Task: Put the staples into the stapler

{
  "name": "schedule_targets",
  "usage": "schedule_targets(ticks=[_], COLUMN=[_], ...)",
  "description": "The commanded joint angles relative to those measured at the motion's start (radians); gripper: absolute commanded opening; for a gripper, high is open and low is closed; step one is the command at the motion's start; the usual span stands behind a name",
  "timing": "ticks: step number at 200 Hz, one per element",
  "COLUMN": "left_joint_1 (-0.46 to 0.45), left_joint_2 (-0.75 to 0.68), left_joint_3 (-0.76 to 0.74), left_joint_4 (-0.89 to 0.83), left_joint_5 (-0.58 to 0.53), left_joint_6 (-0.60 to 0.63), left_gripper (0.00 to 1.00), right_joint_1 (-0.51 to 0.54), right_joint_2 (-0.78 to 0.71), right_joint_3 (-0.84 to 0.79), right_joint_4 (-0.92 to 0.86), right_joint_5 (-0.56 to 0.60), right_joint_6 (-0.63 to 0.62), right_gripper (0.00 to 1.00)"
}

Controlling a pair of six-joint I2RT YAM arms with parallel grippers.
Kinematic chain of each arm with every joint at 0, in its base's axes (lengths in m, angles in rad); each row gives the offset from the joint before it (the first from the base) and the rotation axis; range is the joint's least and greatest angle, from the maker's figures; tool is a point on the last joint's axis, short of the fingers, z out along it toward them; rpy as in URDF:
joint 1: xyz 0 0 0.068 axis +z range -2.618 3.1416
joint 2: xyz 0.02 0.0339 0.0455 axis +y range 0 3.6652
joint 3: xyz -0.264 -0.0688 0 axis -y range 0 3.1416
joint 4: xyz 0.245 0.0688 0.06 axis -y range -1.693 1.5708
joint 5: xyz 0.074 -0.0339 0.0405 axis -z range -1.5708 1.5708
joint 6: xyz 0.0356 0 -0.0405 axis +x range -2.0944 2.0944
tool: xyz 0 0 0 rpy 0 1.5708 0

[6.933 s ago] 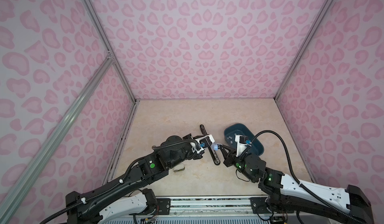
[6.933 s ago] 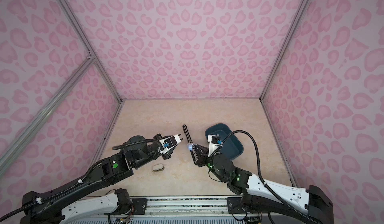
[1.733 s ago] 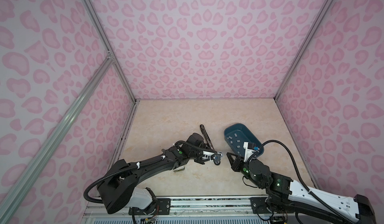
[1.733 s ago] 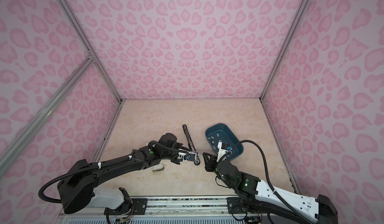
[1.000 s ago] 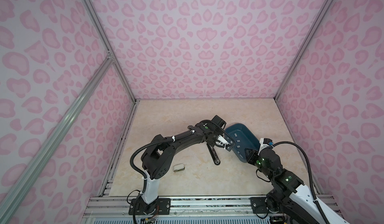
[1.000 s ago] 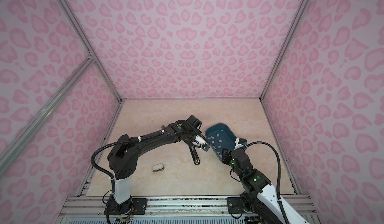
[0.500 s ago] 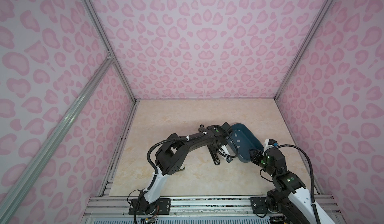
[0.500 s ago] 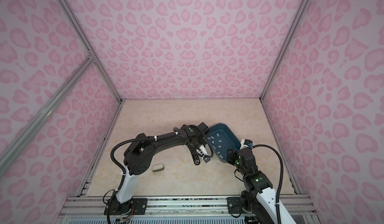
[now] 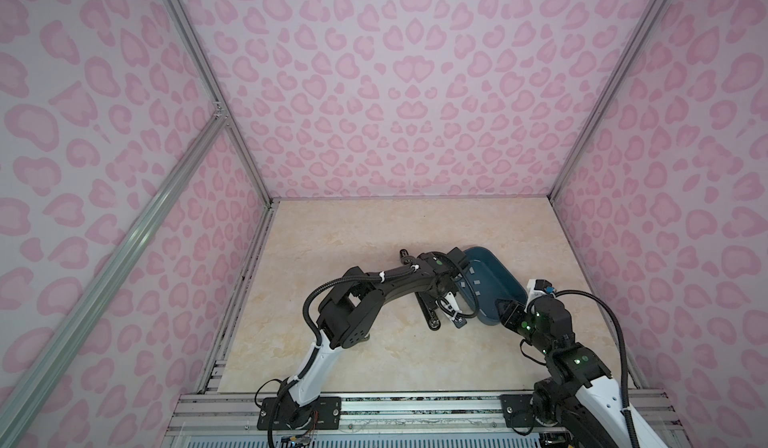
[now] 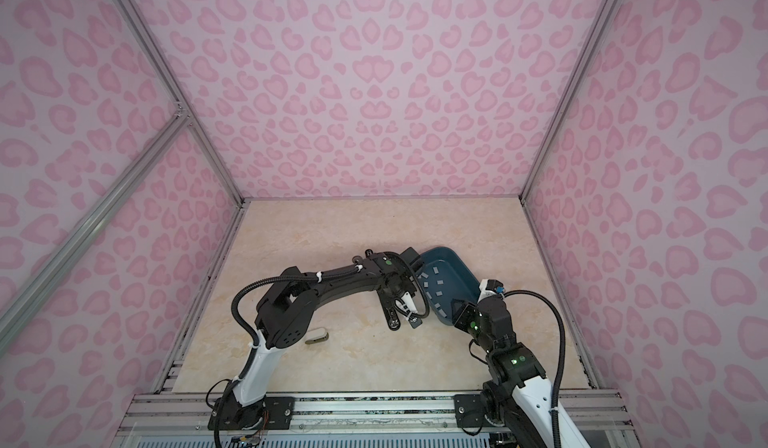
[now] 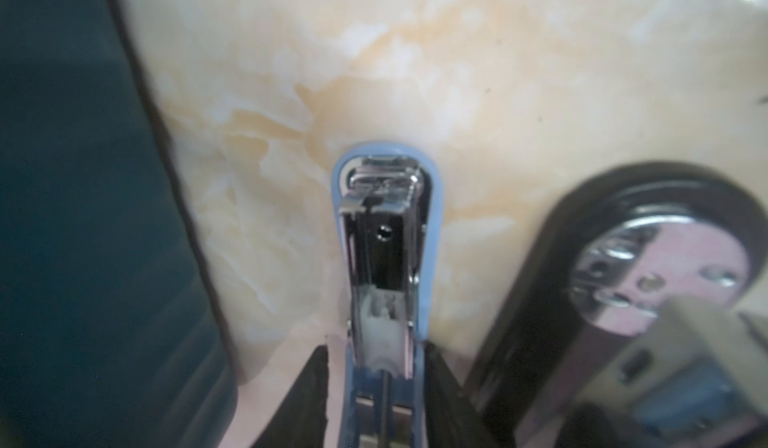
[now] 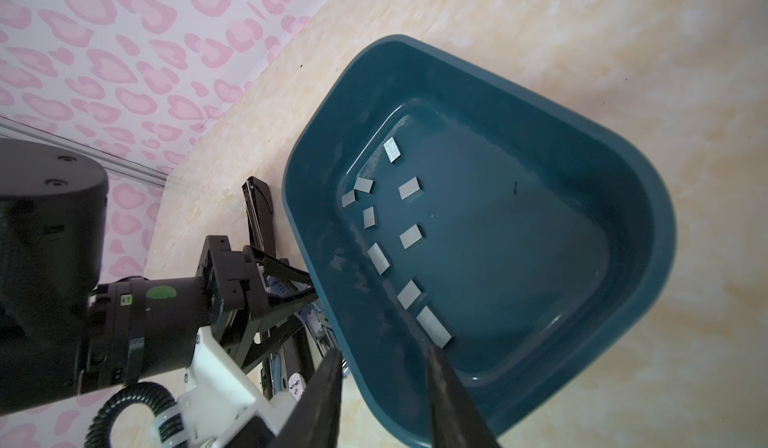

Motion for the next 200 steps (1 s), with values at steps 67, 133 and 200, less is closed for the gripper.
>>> schedule_targets(ticks=[67, 133, 200], left_joint_1=[0.003, 0.004, 0.011], left_joint_2=[-0.078, -0.368, -0.912], left_joint_3=[0.026, -0.103, -0.540], left_joint_4=[-0.020, 0.062, 0.381], left_joint_5=[0.071, 0.122, -0.099], left_joint_6=[-0.028, -0.189, -0.798], left_gripper=[0.54, 0.53, 0.48], right_joint_1=[-0.002, -0.001, -0.006], right_joint_2=[-0.005, -0.018, 0.033], right_joint_3=[-0.001, 0.015, 0.102], right_joint_4=[0.017, 0.097, 0.146], right_joint_5=[-0.018, -0.039, 0.200], right_joint_6=[0.005, 0.008, -0.211], right_gripper=[0.36, 0.48, 0.66])
